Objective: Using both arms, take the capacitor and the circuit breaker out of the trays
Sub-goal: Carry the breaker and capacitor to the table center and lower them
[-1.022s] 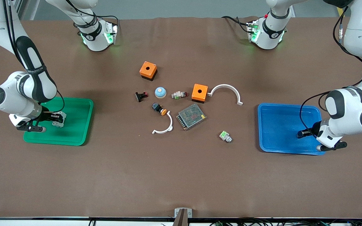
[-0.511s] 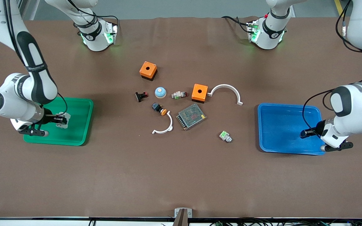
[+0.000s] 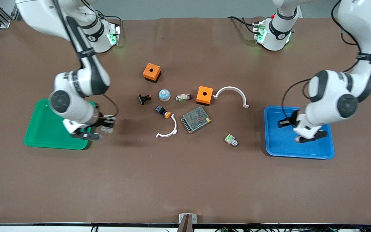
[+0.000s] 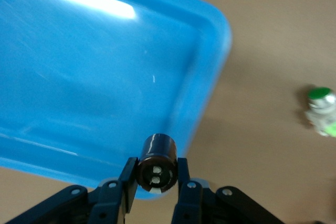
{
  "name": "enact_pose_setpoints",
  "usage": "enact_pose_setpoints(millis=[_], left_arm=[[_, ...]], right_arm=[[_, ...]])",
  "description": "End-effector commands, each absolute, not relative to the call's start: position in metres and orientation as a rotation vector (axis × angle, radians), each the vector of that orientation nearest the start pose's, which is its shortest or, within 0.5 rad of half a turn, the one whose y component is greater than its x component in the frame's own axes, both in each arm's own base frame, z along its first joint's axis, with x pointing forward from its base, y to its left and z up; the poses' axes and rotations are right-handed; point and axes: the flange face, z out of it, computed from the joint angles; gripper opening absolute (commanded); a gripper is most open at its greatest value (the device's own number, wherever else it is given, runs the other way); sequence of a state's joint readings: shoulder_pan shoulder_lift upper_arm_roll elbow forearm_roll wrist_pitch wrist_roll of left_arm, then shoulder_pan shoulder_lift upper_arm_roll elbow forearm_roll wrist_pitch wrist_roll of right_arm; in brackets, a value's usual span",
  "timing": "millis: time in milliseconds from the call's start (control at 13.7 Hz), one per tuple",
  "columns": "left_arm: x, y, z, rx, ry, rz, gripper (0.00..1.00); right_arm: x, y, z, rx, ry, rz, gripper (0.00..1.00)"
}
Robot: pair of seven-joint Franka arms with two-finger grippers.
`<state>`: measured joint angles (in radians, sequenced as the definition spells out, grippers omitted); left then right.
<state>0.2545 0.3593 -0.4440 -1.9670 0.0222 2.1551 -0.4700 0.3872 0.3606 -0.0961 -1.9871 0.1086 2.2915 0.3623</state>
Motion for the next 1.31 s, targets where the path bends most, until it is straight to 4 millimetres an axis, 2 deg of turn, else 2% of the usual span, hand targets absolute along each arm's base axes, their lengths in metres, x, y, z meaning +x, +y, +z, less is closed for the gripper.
enact_pose_setpoints(millis=[0, 146, 219, 438, 584, 730, 803, 876, 949, 1022, 1095, 1241], left_arm=[[0.566, -0.162, 0.281, -3.154, -0.553, 0.244, 0.00], [0.553, -0.207, 0.263, -3.132, -0.656, 0.261, 0.00], [0.548, -0.223, 0.252, -3.129, -0.696, 0.268, 0.00], [0.528, -0.269, 0.220, -3.106, -0.787, 0.308, 0.00], [0.521, -0.281, 0.207, -3.081, -0.802, 0.323, 0.01], [0.518, -0.284, 0.199, -3.043, -0.799, 0.285, 0.03], [0.518, -0.286, 0.199, -3.034, -0.816, 0.273, 0.08], [0.520, -0.286, 0.200, -3.029, -0.834, 0.271, 0.27], [0.522, -0.287, 0.202, -3.030, -0.840, 0.268, 0.69], [0.526, -0.288, 0.206, -3.028, -0.866, 0.257, 0.96], [0.529, -0.289, 0.211, -3.026, -0.887, 0.245, 1.00], [0.545, -0.290, 0.237, -3.040, -0.899, 0.195, 1.00]], right_arm=[[0.572, 0.226, 0.260, -3.095, 0.308, 0.059, 0.00], [0.569, 0.256, 0.243, -3.096, 0.349, 0.045, 0.00], [0.565, 0.273, 0.235, -3.099, 0.356, 0.044, 0.00], [0.562, 0.302, 0.218, -3.107, 0.381, 0.050, 0.00], [0.558, 0.321, 0.208, -3.111, 0.406, 0.055, 0.00], [0.559, 0.326, 0.202, -3.113, 0.408, 0.053, 0.00], [0.559, 0.327, 0.200, -3.110, 0.412, 0.044, 0.00], [0.558, 0.329, 0.197, -3.114, 0.405, 0.049, 0.00], [0.559, 0.327, 0.195, -3.117, 0.400, 0.052, 0.06], [0.563, 0.327, 0.199, -3.112, 0.408, 0.048, 0.31], [0.566, 0.325, 0.201, -3.109, 0.414, 0.044, 0.96], [0.575, 0.326, 0.212, -3.097, 0.409, 0.017, 1.00]])
